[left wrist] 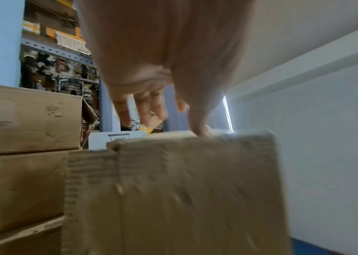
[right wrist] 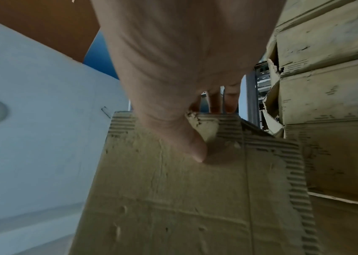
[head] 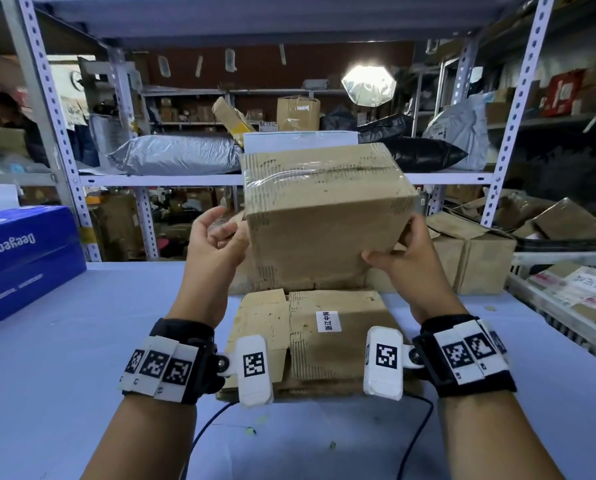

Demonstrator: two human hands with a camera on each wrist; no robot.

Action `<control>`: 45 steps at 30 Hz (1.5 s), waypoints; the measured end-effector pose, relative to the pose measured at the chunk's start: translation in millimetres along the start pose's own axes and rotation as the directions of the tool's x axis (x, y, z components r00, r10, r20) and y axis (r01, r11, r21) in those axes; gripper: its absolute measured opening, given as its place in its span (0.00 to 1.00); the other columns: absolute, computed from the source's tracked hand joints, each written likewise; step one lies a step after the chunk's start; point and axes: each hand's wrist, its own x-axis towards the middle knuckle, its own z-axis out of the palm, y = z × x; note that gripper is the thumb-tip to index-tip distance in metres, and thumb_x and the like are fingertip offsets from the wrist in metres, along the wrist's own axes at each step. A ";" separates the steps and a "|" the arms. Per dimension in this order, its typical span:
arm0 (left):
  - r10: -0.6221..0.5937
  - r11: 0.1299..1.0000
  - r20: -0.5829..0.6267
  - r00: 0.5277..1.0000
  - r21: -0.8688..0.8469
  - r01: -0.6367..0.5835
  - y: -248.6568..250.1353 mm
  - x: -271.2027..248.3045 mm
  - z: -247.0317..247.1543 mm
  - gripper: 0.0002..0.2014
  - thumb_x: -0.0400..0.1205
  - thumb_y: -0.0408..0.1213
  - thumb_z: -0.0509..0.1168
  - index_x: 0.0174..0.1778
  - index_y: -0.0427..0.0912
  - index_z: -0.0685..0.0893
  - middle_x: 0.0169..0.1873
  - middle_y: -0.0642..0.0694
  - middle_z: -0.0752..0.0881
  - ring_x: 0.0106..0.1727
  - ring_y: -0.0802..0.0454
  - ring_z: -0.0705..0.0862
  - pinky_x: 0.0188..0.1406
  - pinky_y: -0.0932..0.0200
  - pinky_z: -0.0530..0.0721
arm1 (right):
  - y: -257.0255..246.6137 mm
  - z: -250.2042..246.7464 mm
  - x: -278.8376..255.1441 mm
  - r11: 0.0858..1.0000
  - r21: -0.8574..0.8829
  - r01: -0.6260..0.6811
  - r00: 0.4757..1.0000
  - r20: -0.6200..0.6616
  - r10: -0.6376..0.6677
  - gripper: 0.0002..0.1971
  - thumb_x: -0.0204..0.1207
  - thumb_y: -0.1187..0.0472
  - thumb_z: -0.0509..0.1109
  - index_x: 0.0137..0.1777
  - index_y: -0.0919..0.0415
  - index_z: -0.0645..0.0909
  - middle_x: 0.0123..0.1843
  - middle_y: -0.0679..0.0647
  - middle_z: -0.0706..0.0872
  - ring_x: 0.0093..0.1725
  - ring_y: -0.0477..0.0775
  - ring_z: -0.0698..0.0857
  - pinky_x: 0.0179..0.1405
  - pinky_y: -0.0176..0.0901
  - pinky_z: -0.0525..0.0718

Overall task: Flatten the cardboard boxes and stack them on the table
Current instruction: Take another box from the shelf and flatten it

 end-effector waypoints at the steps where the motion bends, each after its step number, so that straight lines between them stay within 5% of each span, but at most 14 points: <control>1: -0.076 0.997 0.041 0.996 -0.003 0.076 0.4 0.8 -1.5 0.42 0.77 0.57 0.78 0.83 0.47 0.67 0.71 0.41 0.84 0.66 0.45 0.88 0.69 0.43 0.84 | -0.6 -0.4 -1.3 0.999 0.031 -0.009 1.000 -0.001 0.009 0.31 0.72 0.75 0.77 0.69 0.49 0.74 0.61 0.45 0.88 0.60 0.40 0.86 0.57 0.41 0.88; 3: -0.183 0.983 0.203 0.962 0.003 0.186 1.8 -0.8 -3.7 0.55 0.68 0.72 0.76 0.85 0.45 0.66 0.73 0.43 0.83 0.63 0.45 0.87 0.64 0.44 0.82 | -1.9 -0.7 -4.5 0.998 0.068 -0.012 1.000 0.011 0.011 0.32 0.71 0.78 0.76 0.70 0.50 0.75 0.61 0.47 0.88 0.60 0.41 0.86 0.51 0.35 0.88; 5: -0.183 0.983 0.335 0.924 0.041 0.180 3.3 -5.7 -1.5 0.47 0.72 0.74 0.69 0.81 0.47 0.73 0.73 0.44 0.84 0.64 0.42 0.87 0.63 0.42 0.84 | -2.3 0.0 -6.5 0.998 0.059 -0.018 1.000 0.018 0.017 0.31 0.72 0.78 0.76 0.71 0.54 0.74 0.61 0.47 0.88 0.62 0.42 0.85 0.50 0.32 0.86; 8: -0.134 0.987 0.307 0.942 -0.044 0.154 5.5 -8.5 3.3 0.34 0.84 0.61 0.63 0.79 0.39 0.75 0.74 0.35 0.82 0.69 0.40 0.86 0.61 0.42 0.88 | -4.3 2.8 -6.4 0.996 0.037 -0.080 0.997 0.018 0.079 0.22 0.77 0.76 0.72 0.70 0.61 0.77 0.63 0.54 0.88 0.65 0.52 0.85 0.60 0.44 0.86; 12: -0.159 0.958 0.301 0.940 -0.185 0.221 11.7 -12.1 2.8 0.32 0.82 0.50 0.69 0.78 0.34 0.76 0.72 0.32 0.83 0.66 0.39 0.86 0.56 0.46 0.90 | -7.0 4.5 -4.7 0.990 0.080 -0.117 0.992 -0.046 0.121 0.10 0.86 0.68 0.63 0.64 0.66 0.79 0.53 0.53 0.87 0.52 0.55 0.87 0.51 0.46 0.82; 16: -0.167 0.942 0.366 0.916 -0.215 0.258 10.9 -18.4 5.0 0.27 0.86 0.45 0.65 0.81 0.41 0.70 0.73 0.41 0.85 0.68 0.44 0.87 0.58 0.45 0.89 | -11.6 5.1 -5.8 0.943 0.302 -0.143 0.984 -0.057 0.168 0.14 0.90 0.54 0.57 0.68 0.56 0.79 0.59 0.53 0.88 0.53 0.51 0.91 0.42 0.46 0.90; 19: -0.144 0.923 0.434 0.889 -0.264 0.279 13.0 -21.3 5.6 0.23 0.90 0.39 0.56 0.82 0.41 0.67 0.76 0.40 0.82 0.73 0.40 0.84 0.58 0.38 0.89 | -14.9 3.0 -6.6 0.871 0.447 -0.202 0.966 -0.057 0.253 0.25 0.86 0.36 0.56 0.70 0.52 0.81 0.58 0.53 0.89 0.56 0.56 0.90 0.47 0.54 0.90; 25: -0.091 0.918 0.503 0.859 -0.293 0.269 15.6 -22.5 3.2 0.24 0.86 0.31 0.57 0.80 0.38 0.69 0.71 0.37 0.85 0.68 0.38 0.87 0.54 0.35 0.90 | -12.8 -0.4 -10.1 0.819 0.515 -0.251 0.956 0.001 0.293 0.21 0.87 0.48 0.62 0.75 0.57 0.78 0.67 0.56 0.88 0.62 0.57 0.89 0.48 0.49 0.90; 29: -0.149 0.965 0.373 0.916 -0.146 0.216 11.1 -17.6 5.3 0.30 0.77 0.40 0.71 0.75 0.40 0.70 0.63 0.40 0.90 0.59 0.41 0.90 0.60 0.24 0.83 | -14.6 -2.4 -12.1 0.802 0.540 -0.255 0.954 0.004 0.301 0.21 0.89 0.47 0.60 0.75 0.57 0.79 0.67 0.55 0.89 0.62 0.52 0.89 0.48 0.43 0.90; 31: -0.166 0.967 0.287 0.943 -0.141 0.213 10.5 -14.8 6.9 0.36 0.74 0.41 0.75 0.77 0.36 0.70 0.65 0.38 0.89 0.58 0.43 0.91 0.61 0.31 0.87 | -13.1 -3.4 -11.8 0.811 0.529 -0.251 0.950 -0.028 0.312 0.21 0.88 0.50 0.62 0.75 0.60 0.77 0.67 0.58 0.88 0.59 0.54 0.90 0.44 0.43 0.90; 33: -0.146 0.968 0.257 0.955 -0.162 0.191 10.6 -13.0 7.3 0.35 0.73 0.42 0.77 0.75 0.36 0.75 0.64 0.39 0.90 0.57 0.46 0.92 0.49 0.44 0.93 | -11.2 -2.9 -12.2 0.858 0.440 -0.264 0.943 -0.068 0.325 0.19 0.87 0.54 0.65 0.75 0.60 0.76 0.67 0.61 0.87 0.55 0.56 0.90 0.43 0.47 0.90; 36: -0.081 0.971 0.193 0.978 -0.207 0.122 10.7 -12.2 7.8 0.30 0.72 0.39 0.79 0.70 0.37 0.82 0.61 0.40 0.91 0.57 0.46 0.92 0.46 0.53 0.92 | -7.6 -1.8 -13.5 0.930 0.216 -0.297 0.945 -0.074 0.319 0.17 0.86 0.54 0.66 0.73 0.54 0.77 0.65 0.55 0.88 0.55 0.52 0.89 0.59 0.56 0.89; 42: 0.001 0.965 0.195 0.981 -0.257 0.050 13.9 -15.0 9.5 0.25 0.67 0.35 0.82 0.59 0.41 0.84 0.52 0.45 0.94 0.50 0.49 0.93 0.42 0.55 0.91 | -10.9 -2.0 -15.0 0.950 0.074 -0.303 0.952 -0.007 0.305 0.15 0.89 0.52 0.61 0.68 0.54 0.83 0.57 0.48 0.92 0.50 0.39 0.90 0.34 0.26 0.83; 45: 0.019 0.977 0.186 0.982 -0.213 0.021 10.0 -17.5 15.1 0.22 0.68 0.32 0.80 0.56 0.41 0.84 0.48 0.45 0.94 0.47 0.50 0.93 0.42 0.55 0.91 | -12.0 1.3 -14.7 0.964 0.003 -0.266 0.964 0.026 0.266 0.20 0.88 0.45 0.59 0.66 0.55 0.86 0.59 0.53 0.92 0.58 0.51 0.90 0.53 0.40 0.88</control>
